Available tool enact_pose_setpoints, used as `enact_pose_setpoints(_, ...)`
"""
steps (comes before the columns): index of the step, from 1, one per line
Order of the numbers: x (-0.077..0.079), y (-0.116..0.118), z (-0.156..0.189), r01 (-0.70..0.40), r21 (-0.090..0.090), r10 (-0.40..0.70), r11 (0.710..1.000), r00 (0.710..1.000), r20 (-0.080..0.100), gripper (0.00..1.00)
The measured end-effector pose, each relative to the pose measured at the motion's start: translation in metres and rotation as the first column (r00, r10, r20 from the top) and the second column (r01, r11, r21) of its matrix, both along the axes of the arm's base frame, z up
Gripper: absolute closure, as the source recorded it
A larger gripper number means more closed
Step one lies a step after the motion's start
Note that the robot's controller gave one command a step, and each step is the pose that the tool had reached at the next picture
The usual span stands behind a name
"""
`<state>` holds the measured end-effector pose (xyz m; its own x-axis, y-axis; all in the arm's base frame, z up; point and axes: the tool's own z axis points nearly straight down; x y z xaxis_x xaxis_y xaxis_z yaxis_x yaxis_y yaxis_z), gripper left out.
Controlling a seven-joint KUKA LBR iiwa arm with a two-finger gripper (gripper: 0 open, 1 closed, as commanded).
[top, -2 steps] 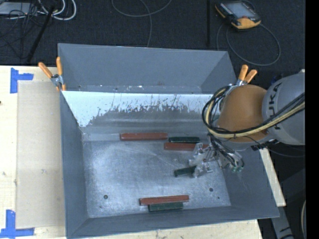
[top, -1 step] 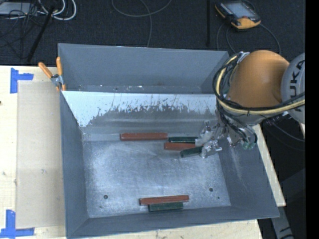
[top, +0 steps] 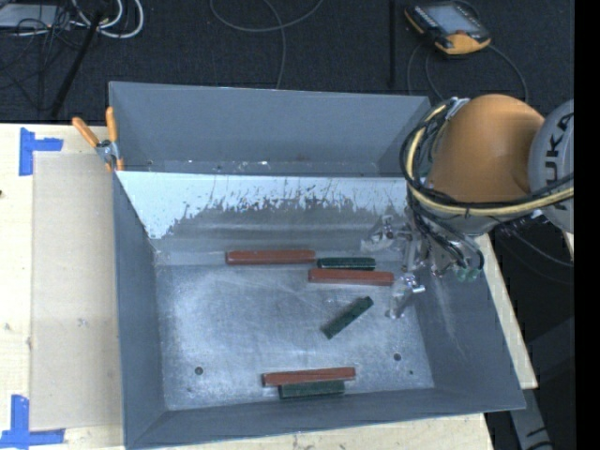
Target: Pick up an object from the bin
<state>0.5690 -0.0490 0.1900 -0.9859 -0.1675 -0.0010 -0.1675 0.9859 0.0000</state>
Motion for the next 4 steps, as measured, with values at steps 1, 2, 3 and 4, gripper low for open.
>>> enact_pose_setpoints(1, 0.0, 0.0, 0.0, 0.0, 0.0, 0.0, 1.0, 1.0, 0.0, 0.0)
enact_pose_setpoints(2, 0.0, 0.003, -0.05, -0.008, 0.0, 0.008, 1.0, 1.0, 0.006, 0.0)
enact_pose_setpoints(3, 0.024, 0.011, -0.107, -0.11, -0.001, 0.11, 0.994, 0.993, 0.033, 1.0)
enact_pose_setpoints(4, 0.024, 0.011, -0.107, -0.11, -0.001, 0.11, 0.994, 0.993, 0.033, 1.0)
